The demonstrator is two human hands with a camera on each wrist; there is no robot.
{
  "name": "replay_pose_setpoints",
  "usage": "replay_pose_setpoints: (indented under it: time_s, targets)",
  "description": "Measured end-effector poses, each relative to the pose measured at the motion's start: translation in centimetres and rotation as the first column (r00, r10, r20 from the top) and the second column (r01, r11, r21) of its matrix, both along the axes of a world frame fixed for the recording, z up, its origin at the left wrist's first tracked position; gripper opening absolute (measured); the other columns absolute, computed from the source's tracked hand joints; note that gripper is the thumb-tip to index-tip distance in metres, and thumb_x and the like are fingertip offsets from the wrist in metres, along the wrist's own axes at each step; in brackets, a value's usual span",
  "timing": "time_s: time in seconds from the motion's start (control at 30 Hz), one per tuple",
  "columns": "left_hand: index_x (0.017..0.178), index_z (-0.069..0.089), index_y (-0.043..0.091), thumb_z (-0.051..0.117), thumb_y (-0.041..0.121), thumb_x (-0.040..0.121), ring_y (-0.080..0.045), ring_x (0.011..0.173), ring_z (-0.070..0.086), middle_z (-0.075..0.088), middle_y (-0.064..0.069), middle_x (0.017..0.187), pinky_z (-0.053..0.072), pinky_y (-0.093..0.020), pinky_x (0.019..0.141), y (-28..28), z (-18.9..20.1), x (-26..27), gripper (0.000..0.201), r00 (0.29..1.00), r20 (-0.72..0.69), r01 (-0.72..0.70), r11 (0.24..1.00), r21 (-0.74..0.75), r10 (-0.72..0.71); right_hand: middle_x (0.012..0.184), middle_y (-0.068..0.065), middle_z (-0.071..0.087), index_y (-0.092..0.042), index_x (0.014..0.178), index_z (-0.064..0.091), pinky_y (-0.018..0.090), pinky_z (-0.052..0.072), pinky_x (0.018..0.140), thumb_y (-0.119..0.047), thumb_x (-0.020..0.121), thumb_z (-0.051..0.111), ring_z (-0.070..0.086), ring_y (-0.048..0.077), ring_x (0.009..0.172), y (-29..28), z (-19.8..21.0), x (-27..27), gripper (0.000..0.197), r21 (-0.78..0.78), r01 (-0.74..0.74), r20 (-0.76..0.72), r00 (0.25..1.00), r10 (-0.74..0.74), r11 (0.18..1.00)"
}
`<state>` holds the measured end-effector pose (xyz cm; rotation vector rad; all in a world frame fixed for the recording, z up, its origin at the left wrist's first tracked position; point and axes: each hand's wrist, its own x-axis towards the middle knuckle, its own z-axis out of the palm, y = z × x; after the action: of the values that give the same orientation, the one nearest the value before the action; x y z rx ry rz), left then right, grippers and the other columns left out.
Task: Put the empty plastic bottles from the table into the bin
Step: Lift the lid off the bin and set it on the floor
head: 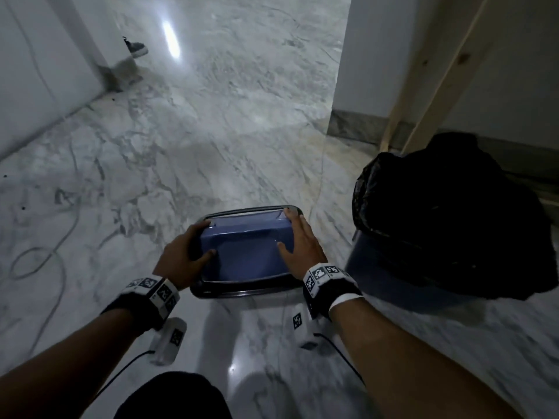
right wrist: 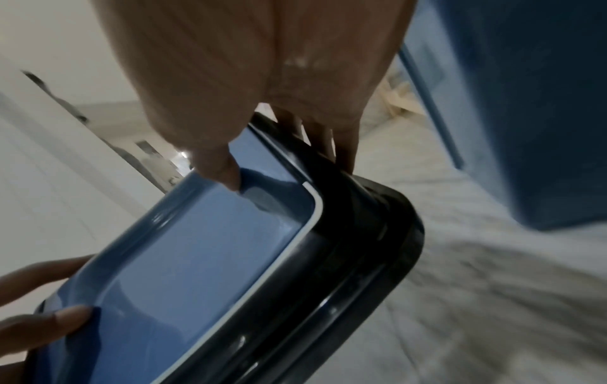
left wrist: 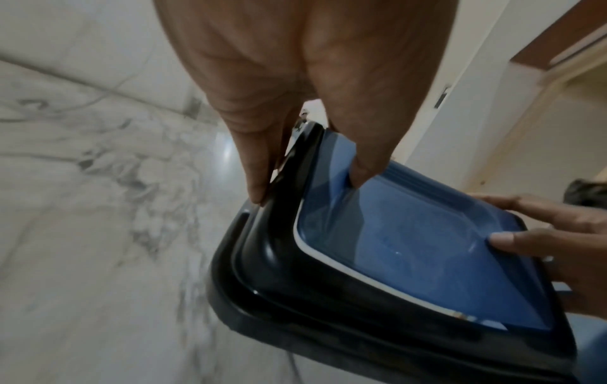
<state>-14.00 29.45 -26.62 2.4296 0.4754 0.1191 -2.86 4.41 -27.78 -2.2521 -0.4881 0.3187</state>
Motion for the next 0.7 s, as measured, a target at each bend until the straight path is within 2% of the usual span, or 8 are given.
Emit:
replay_pose_setpoints:
  time_s: [0.07, 0.2, 0.3, 0.4, 0.5, 0.57, 0.63, 0.7]
  targets:
    - [0.141, 0.048, 0.031, 0.075, 0.025, 0.082, -0.037, 0.099, 0.068, 0.07, -0.016, 0.116, 0.052, -0.038, 0.083, -0.5, -3.4, -0.4, 0.065, 0.998, -0.056, -0.004, 1.0, -0.01, 0.003, 0.166, 0.004, 0.011, -0.036, 0.153, 0.014, 0.043, 0.035, 0.115, -0.027, 0.091, 0.056, 0.019, 0.025, 0.151, -0.6, -3.2, -0.7, 0.075, -0.028, 0.018, -0.033, 0.999, -0.019, 0.999]
    - [0.142, 0.044, 0.037, 0.067, 0.04, 0.077, -0.038, 0.102, 0.065, 0.065, -0.017, 0.117, 0.053, -0.043, 0.088, -1.7, -8.2, -0.7, 0.069, 0.992, -0.129, 0.005, 0.999, -0.052, -0.012, 0.166, 0.005, 0.011, -0.032, 0.153, 0.018, 0.038, 0.03, 0.118, -0.025, 0.09, 0.058, 0.016, 0.023, 0.152, -1.7, -8.0, -1.3, 0.074, -0.076, 0.047, -0.112, 0.992, -0.056, 0.996]
    - [0.142, 0.044, 0.036, 0.07, 0.033, 0.081, -0.038, 0.102, 0.064, 0.063, -0.017, 0.117, 0.052, -0.041, 0.09, -2.1, -10.6, -0.3, 0.067, 0.986, -0.165, 0.0, 0.997, -0.073, -0.012, 0.166, 0.004, 0.011, -0.032, 0.153, 0.019, 0.035, 0.029, 0.119, -0.024, 0.09, 0.059, 0.013, 0.022, 0.153, -2.3, -10.3, -1.1, 0.075, -0.094, 0.057, -0.133, 0.989, -0.069, 0.994]
    - [0.143, 0.043, 0.035, 0.072, 0.03, 0.082, -0.038, 0.104, 0.064, 0.061, -0.018, 0.12, 0.052, -0.041, 0.092, -2.5, -12.3, -0.1, 0.068, 0.983, -0.185, 0.007, 0.997, -0.075, -0.021, 0.166, 0.005, 0.011, -0.031, 0.153, 0.019, 0.038, 0.031, 0.117, -0.024, 0.09, 0.059, 0.015, 0.023, 0.153, -2.8, -11.9, -0.8, 0.075, -0.109, 0.042, -0.159, 0.986, -0.059, 0.993]
    - [0.146, 0.04, 0.033, 0.074, 0.032, 0.082, -0.04, 0.109, 0.062, 0.058, -0.02, 0.126, 0.05, -0.041, 0.094, -2.8, -12.6, -0.2, 0.073, 0.976, -0.215, 0.021, 0.997, -0.075, -0.036, 0.166, 0.005, 0.009, -0.034, 0.154, 0.015, 0.041, 0.031, 0.118, -0.026, 0.091, 0.058, 0.016, 0.025, 0.152, -3.3, -12.5, -0.9, 0.077, -0.114, 0.029, -0.186, 0.981, -0.05, 0.993]
    - [0.148, 0.038, 0.033, 0.075, 0.039, 0.079, -0.039, 0.116, 0.059, 0.055, -0.02, 0.131, 0.049, -0.043, 0.099, -2.8, -12.0, -0.1, 0.079, 0.971, -0.237, 0.018, 0.997, -0.071, -0.034, 0.166, 0.004, 0.006, -0.036, 0.154, 0.009, 0.042, 0.026, 0.12, -0.03, 0.091, 0.057, 0.011, 0.025, 0.153, -3.3, -12.2, -0.9, 0.08, -0.101, 0.022, -0.192, 0.981, -0.041, 0.995]
    - [0.149, 0.038, 0.031, 0.073, 0.045, 0.075, -0.038, 0.122, 0.055, 0.052, -0.02, 0.135, 0.047, -0.043, 0.102, -2.6, -10.6, 0.0, 0.083, 0.971, -0.237, 0.012, 0.998, -0.062, -0.026, 0.167, 0.004, 0.004, -0.039, 0.154, 0.008, 0.044, 0.022, 0.122, -0.035, 0.091, 0.056, 0.007, 0.027, 0.154, -3.0, -10.7, -0.7, 0.08, -0.081, 0.026, -0.163, 0.986, -0.039, 0.996]
    - [0.149, 0.039, 0.029, 0.074, 0.043, 0.078, -0.039, 0.121, 0.056, 0.051, -0.022, 0.134, 0.048, -0.044, 0.101, -2.4, -7.9, 0.2, 0.08, 0.972, -0.235, -0.013, 0.999, -0.037, 0.004, 0.166, 0.005, 0.002, -0.041, 0.153, 0.012, 0.047, 0.022, 0.121, -0.037, 0.091, 0.056, 0.008, 0.029, 0.153, -2.1, -7.7, -0.5, 0.076, -0.057, 0.017, -0.15, 0.988, -0.025, 0.998]
